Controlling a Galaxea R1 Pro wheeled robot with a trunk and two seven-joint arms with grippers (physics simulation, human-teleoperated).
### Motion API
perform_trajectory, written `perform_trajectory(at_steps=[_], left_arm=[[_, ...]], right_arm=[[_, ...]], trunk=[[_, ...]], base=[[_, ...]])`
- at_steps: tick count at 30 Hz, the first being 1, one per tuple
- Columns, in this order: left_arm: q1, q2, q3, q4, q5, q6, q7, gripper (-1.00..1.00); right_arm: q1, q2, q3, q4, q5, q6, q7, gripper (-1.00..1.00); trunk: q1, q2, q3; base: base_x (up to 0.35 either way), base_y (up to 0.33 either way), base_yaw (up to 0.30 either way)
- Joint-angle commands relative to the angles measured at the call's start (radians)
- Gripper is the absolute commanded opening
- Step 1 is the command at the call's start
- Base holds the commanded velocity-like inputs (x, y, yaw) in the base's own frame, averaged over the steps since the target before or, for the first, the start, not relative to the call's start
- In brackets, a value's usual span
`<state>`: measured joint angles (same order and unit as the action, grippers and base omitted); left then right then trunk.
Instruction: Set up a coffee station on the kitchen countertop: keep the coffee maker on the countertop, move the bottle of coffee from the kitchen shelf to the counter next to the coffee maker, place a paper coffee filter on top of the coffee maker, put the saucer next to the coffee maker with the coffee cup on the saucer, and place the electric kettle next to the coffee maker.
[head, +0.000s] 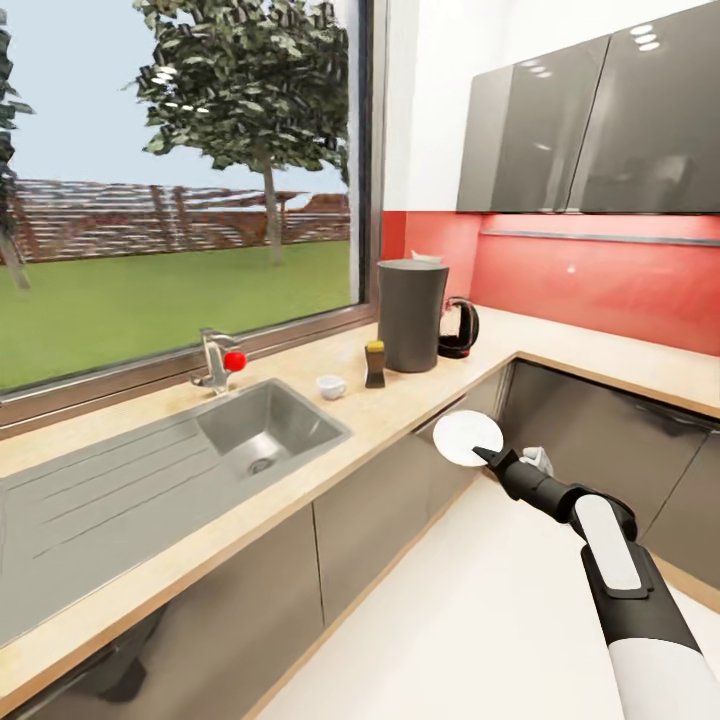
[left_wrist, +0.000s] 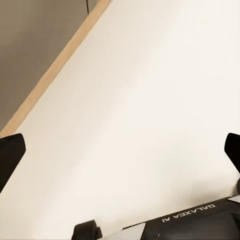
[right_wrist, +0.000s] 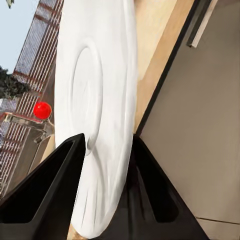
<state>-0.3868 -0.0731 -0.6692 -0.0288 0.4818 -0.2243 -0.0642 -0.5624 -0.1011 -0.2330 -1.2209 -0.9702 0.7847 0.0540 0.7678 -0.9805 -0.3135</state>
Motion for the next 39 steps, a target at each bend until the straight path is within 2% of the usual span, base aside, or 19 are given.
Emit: perform_trajectory(at_steps=[1, 17, 19, 36, 39], left_arm=[[-0.001, -0.001, -0.007, 0.003, 0.011, -0.004, -0.005, 1.0], [-0.001, -0.001, -0.006, 0.003, 0.011, -0.003, -0.005, 1.0], [0.01, -0.004, -0.007, 0.003, 0.011, 0.009, -0.002, 1.0], [0.017, -0.004, -0.007, 0.003, 0.011, 0.015, -0.002, 1.0], [0.034, -0.005, -0.009, 0.002, 0.011, 0.032, 0.0, 1.0]], right_arm=[[-0.001, 0.0, -0.002, 0.0, 0.004, 0.005, 0.005, -1.0], [-0.001, 0.0, -0.003, 0.014, 0.004, 0.004, 0.006, -1.0], [0.003, 0.011, 0.0, 0.014, 0.007, 0.012, 0.004, -1.0], [0.003, 0.011, 0.0, 0.014, 0.007, 0.012, 0.004, -1.0], [0.019, 0.013, 0.014, 0.028, 0.005, 0.013, 0.005, -1.0]], trunk=[[0.001, -0.001, -0.001], [0.001, -0.001, -0.001], [0.001, -0.001, -0.001], [0.001, -0.001, -0.001], [0.001, -0.001, -0.001]], base=[[0.274, -0.238, 0.105], [0.261, -0.248, 0.008], [0.079, 0.0, 0.0], [0.079, 0.0, 0.0], [0.091, -0.127, 0.121]])
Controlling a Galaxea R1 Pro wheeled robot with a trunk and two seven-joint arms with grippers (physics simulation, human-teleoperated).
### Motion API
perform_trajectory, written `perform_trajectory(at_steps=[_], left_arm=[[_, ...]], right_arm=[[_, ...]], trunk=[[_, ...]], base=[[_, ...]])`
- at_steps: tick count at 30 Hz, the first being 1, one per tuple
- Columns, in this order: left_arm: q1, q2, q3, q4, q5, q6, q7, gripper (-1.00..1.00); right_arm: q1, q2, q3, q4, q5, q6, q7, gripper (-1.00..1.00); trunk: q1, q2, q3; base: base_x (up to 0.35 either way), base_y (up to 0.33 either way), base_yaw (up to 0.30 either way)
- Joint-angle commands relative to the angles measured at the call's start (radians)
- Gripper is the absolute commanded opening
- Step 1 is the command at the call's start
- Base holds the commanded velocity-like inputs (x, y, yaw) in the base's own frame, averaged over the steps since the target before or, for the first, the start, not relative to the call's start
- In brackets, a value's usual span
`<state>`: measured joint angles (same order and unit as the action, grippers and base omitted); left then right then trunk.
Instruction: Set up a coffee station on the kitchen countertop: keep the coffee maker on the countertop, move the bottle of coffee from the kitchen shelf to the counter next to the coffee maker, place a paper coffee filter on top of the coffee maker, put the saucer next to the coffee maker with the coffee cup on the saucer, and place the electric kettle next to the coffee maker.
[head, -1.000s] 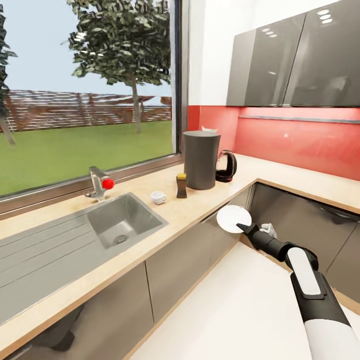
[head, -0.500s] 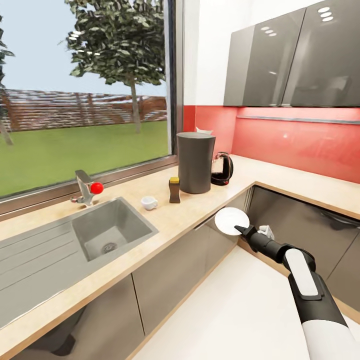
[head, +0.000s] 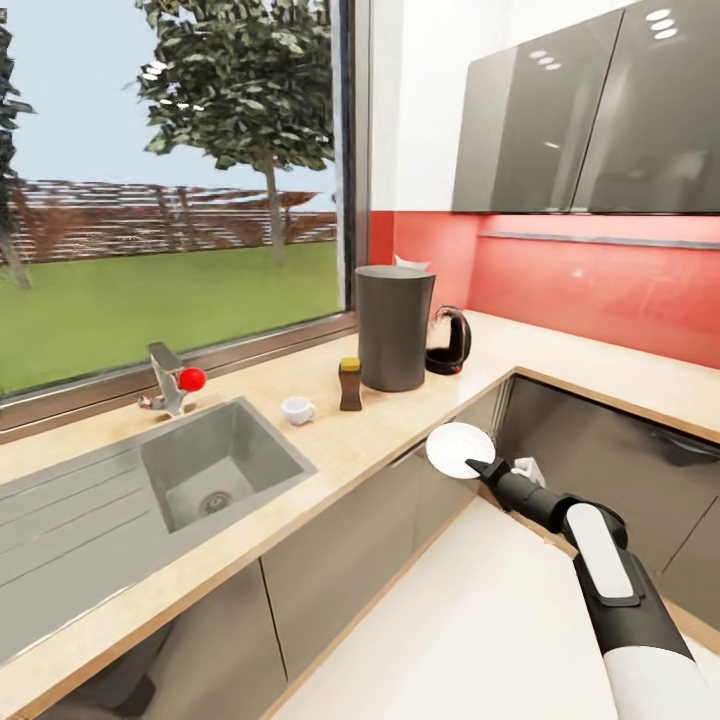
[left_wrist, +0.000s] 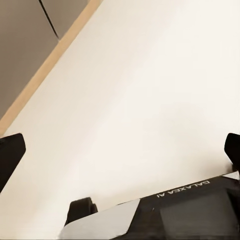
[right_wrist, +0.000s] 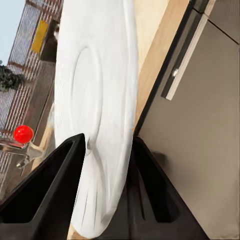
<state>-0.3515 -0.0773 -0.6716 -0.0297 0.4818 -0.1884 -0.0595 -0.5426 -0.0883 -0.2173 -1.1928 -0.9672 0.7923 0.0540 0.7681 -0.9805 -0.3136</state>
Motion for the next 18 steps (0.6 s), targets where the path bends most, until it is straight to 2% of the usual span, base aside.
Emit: perform_trajectory(at_steps=[1, 4, 5, 11, 18], left_arm=[[0.005, -0.001, -0.007, 0.002, 0.011, 0.001, -0.005, 1.0], [0.021, -0.001, -0.008, 0.002, 0.011, 0.018, -0.006, 1.0], [0.025, -0.001, -0.008, 0.002, 0.011, 0.092, -0.006, 1.0], [0.027, -0.002, -0.007, 0.002, 0.011, 0.098, -0.006, 1.0], [0.027, -0.002, -0.008, 0.002, 0.011, 0.098, -0.006, 1.0]], right_arm=[[0.005, 0.0, 0.004, 0.006, 0.002, 0.005, 0.006, -1.0], [0.01, 0.001, 0.021, 0.015, 0.001, 0.005, 0.006, -1.0], [0.011, 0.001, 0.024, 0.016, 0.001, 0.005, 0.006, -1.0], [0.012, 0.002, 0.027, 0.019, 0.001, 0.005, 0.006, -1.0], [0.012, 0.002, 0.027, 0.019, 0.001, 0.005, 0.006, -1.0]], trunk=[[0.0, -0.001, -0.001], [0.0, -0.001, -0.001], [0.0, -0.001, -0.001], [0.0, -0.001, -0.001], [0.0, -0.001, -0.001]], base=[[0.088, -0.228, 0.214], [0.085, -0.261, 0.244], [0.083, -0.279, 0.261], [0.114, -0.309, 0.27], [0.215, -0.275, 0.27]])
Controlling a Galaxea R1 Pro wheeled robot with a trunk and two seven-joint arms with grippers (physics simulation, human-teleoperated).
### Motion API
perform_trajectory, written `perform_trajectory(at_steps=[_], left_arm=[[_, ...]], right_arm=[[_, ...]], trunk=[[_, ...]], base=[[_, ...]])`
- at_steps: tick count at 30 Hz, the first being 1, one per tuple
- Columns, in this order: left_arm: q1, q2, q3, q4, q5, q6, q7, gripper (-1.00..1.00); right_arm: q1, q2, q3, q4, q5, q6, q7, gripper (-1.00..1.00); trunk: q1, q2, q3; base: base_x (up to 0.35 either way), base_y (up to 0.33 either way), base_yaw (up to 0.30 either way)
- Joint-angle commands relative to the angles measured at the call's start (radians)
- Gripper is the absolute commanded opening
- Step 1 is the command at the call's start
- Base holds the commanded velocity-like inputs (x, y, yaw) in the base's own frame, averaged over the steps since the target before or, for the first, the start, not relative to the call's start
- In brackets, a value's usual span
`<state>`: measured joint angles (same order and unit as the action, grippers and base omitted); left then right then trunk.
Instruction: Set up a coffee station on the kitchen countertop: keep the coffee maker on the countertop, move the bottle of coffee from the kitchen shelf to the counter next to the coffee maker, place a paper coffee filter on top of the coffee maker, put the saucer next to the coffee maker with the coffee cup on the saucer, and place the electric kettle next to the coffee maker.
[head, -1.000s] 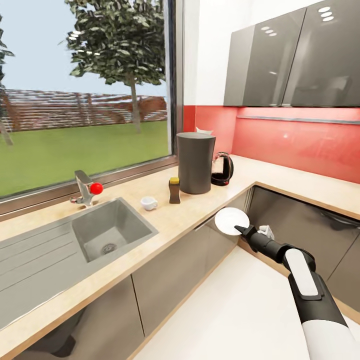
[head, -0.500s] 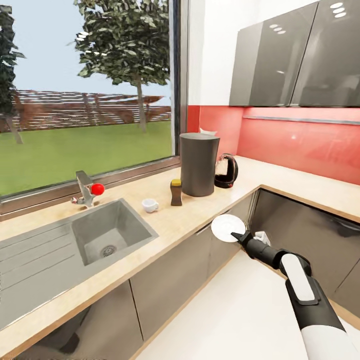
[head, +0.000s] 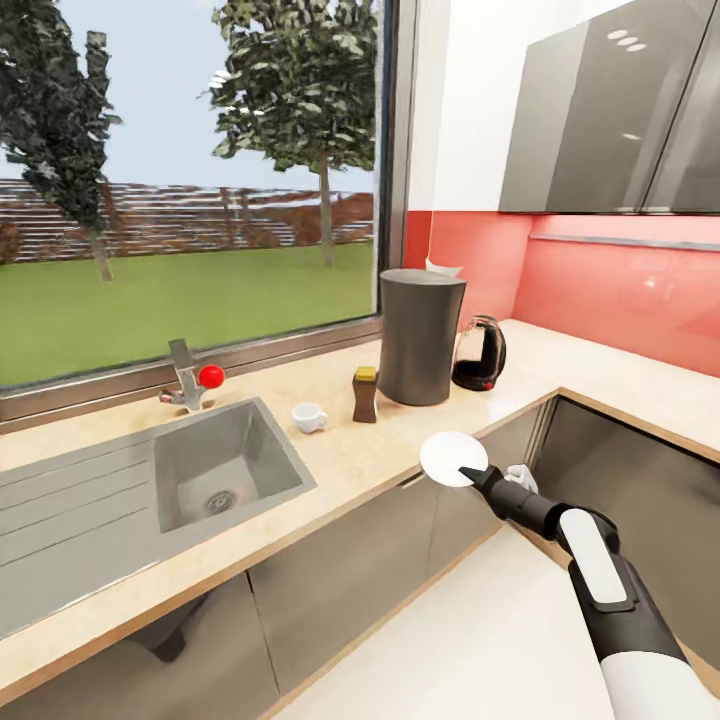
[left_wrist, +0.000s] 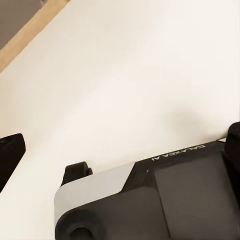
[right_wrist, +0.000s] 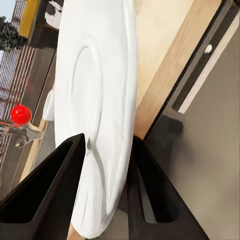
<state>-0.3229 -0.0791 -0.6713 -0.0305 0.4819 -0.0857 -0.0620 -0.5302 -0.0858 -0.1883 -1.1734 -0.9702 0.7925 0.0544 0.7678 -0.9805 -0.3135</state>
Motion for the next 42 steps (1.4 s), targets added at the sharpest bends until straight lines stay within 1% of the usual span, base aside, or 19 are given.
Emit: perform_trajectory(at_steps=[1, 4, 7, 9, 16, 19, 20, 22, 23, 27, 28, 29, 30, 31, 33, 35, 39, 42], left_arm=[[-0.001, -0.001, -0.008, 0.003, 0.011, -0.005, -0.004, 1.0], [-0.001, -0.001, -0.008, 0.003, 0.011, -0.004, -0.004, 1.0], [-0.001, -0.001, -0.008, 0.003, 0.011, -0.003, -0.004, 1.0], [-0.001, -0.001, -0.008, 0.003, 0.011, -0.003, -0.004, 1.0], [-0.001, -0.001, -0.008, 0.003, 0.011, -0.003, -0.004, 1.0], [-0.001, -0.001, -0.008, 0.003, 0.011, -0.004, -0.004, 1.0], [-0.001, -0.001, -0.008, 0.003, 0.011, -0.003, -0.004, 1.0], [-0.001, -0.001, -0.008, 0.003, 0.011, -0.004, -0.004, 1.0], [-0.001, -0.001, -0.008, 0.003, 0.011, -0.004, -0.004, 1.0], [-0.001, -0.001, -0.007, 0.003, 0.011, -0.005, -0.004, 1.0], [-0.001, -0.001, -0.007, 0.003, 0.011, -0.005, -0.004, 1.0], [-0.001, -0.001, -0.007, 0.003, 0.011, -0.005, -0.004, 1.0], [-0.001, -0.001, -0.007, 0.003, 0.011, -0.005, -0.004, 1.0], [-0.001, -0.001, -0.007, 0.003, 0.011, -0.005, -0.004, 1.0], [-0.001, 0.0, -0.007, 0.003, 0.011, -0.005, -0.004, 1.0], [-0.001, 0.0, -0.007, 0.003, 0.011, -0.005, -0.004, 1.0], [-0.001, 0.001, -0.007, 0.004, 0.011, -0.005, -0.004, 1.0], [-0.001, 0.0, -0.007, 0.004, 0.011, -0.005, -0.004, 1.0]], right_arm=[[-0.001, 0.0, -0.002, -0.001, 0.003, 0.006, 0.005, -1.0], [0.001, -0.001, -0.002, 0.0, 0.003, 0.006, 0.006, -1.0], [0.001, -0.001, 0.021, 0.0, 0.004, 0.005, 0.006, -1.0], [0.001, -0.002, 0.03, 0.0, 0.004, 0.005, 0.006, -1.0], [0.001, -0.002, 0.039, -0.001, 0.003, 0.005, 0.006, -1.0], [0.001, -0.002, 0.044, -0.004, 0.005, 0.005, 0.0, -1.0], [0.001, -0.002, 0.059, -0.006, 0.005, 0.009, -0.013, -1.0], [0.001, -0.001, 0.09, -0.009, 0.001, 0.042, -0.066, -1.0], [0.001, -0.001, 0.094, -0.009, 0.0, 0.049, -0.081, -1.0], [-0.002, 0.0, 0.097, -0.01, -0.001, 0.055, -0.097, -1.0], [-0.005, 0.0, 0.097, -0.011, -0.001, 0.056, -0.11, -1.0], [-0.009, 0.004, 0.098, -0.011, -0.002, 0.056, -0.153, -1.0], [-0.01, 0.007, 0.098, -0.011, -0.003, 0.057, -0.171, -1.0], [-0.015, 0.02, 0.098, -0.012, -0.007, 0.058, -0.222, -1.0], [-0.021, 0.031, 0.098, -0.018, -0.012, 0.059, -0.254, -1.0], [-0.024, 0.038, 0.098, -0.031, -0.02, 0.06, -0.274, -1.0], [-0.026, 0.043, 0.099, -0.055, -0.036, 0.06, -0.287, -1.0], [-0.027, 0.044, 0.1, -0.059, -0.04, 0.06, -0.294, -1.0]], trunk=[[0.0, -0.001, -0.001], [0.0, -0.001, -0.001], [0.0, -0.001, -0.001], [0.0, -0.001, -0.001], [0.0, -0.001, -0.001], [0.0, -0.001, -0.002], [0.0, -0.001, -0.003], [0.0, -0.001, -0.003], [0.0, -0.001, -0.003], [0.0, -0.001, -0.003], [0.0, -0.001, -0.003], [0.0, -0.001, -0.003], [0.0, -0.001, -0.003], [0.0, -0.001, -0.003], [0.0, -0.001, -0.004], [0.0, -0.001, -0.004], [0.0, -0.001, -0.004], [0.0, -0.001, -0.006]], base=[[0.239, -0.261, 0.177], [0.243, -0.258, 0.049], [0.244, -0.257, 0.007], [0.244, -0.257, 0.003], [0.228, -0.262, 0.018], [0.193, -0.27, 0.241], [0.169, -0.252, 0.259], [0.066, -0.099, 0.178], [0.02, -0.029, 0.056], [0.01, -0.016, 0.03], [0.004, -0.006, 0.012], [0.002, -0.003, 0.006], [0.002, -0.003, 0.005], [0.001, -0.001, 0.002], [0.001, -0.001, 0.002], [0.0, 0.0, 0.0], [0.039, -0.011, 0.029], [0.204, -0.105, 0.157]])
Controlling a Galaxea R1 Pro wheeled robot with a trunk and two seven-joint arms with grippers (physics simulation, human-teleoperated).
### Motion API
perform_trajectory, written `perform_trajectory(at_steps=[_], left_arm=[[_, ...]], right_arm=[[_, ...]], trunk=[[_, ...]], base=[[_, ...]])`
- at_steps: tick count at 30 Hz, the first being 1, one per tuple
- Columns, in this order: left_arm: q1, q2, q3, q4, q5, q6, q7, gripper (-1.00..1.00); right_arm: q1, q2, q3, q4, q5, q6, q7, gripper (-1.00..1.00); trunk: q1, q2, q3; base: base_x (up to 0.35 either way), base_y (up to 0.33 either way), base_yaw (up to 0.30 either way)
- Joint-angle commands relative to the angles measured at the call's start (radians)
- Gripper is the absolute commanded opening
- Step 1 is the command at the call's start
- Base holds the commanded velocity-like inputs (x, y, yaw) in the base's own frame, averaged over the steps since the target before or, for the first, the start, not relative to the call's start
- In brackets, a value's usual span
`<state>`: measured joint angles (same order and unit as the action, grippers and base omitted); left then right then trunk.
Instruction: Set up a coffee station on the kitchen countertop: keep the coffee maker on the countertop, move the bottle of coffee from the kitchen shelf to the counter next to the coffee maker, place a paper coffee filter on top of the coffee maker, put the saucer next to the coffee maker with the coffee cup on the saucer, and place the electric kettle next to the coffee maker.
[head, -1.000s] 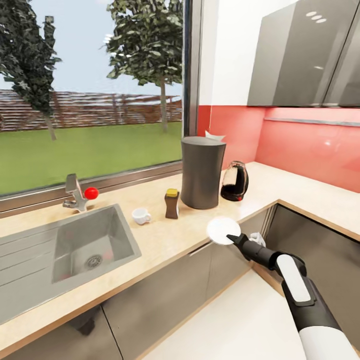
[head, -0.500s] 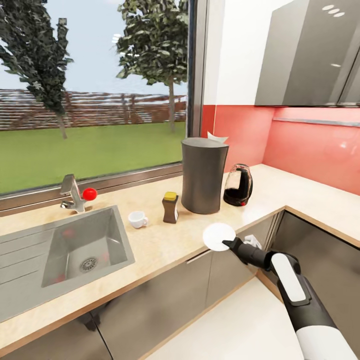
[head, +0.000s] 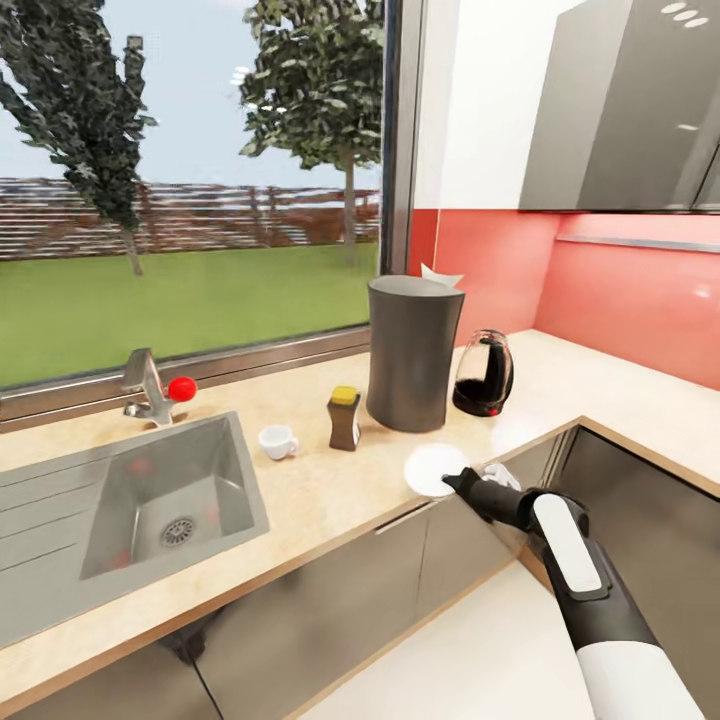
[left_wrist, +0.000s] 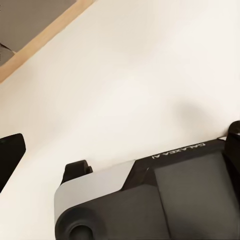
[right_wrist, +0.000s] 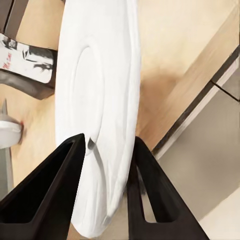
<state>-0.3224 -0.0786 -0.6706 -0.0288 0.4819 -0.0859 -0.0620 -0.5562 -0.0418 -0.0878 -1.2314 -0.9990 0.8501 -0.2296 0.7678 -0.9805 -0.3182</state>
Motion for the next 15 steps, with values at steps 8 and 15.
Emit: perform_trajectory(at_steps=[8, 15], left_arm=[[-0.001, -0.002, -0.009, 0.003, 0.011, -0.004, -0.004, 1.0], [-0.001, -0.002, -0.01, 0.003, 0.011, -0.005, -0.004, 1.0]], right_arm=[[-0.001, 0.0, 0.006, -0.003, -0.013, 0.003, -0.013, -1.0], [-0.001, 0.0, 0.006, -0.003, -0.016, 0.003, -0.013, -1.0]], trunk=[[0.0, -0.001, -0.005], [0.0, -0.001, -0.005]], base=[[0.133, -0.196, 0.239], [0.004, -0.077, 0.154]])
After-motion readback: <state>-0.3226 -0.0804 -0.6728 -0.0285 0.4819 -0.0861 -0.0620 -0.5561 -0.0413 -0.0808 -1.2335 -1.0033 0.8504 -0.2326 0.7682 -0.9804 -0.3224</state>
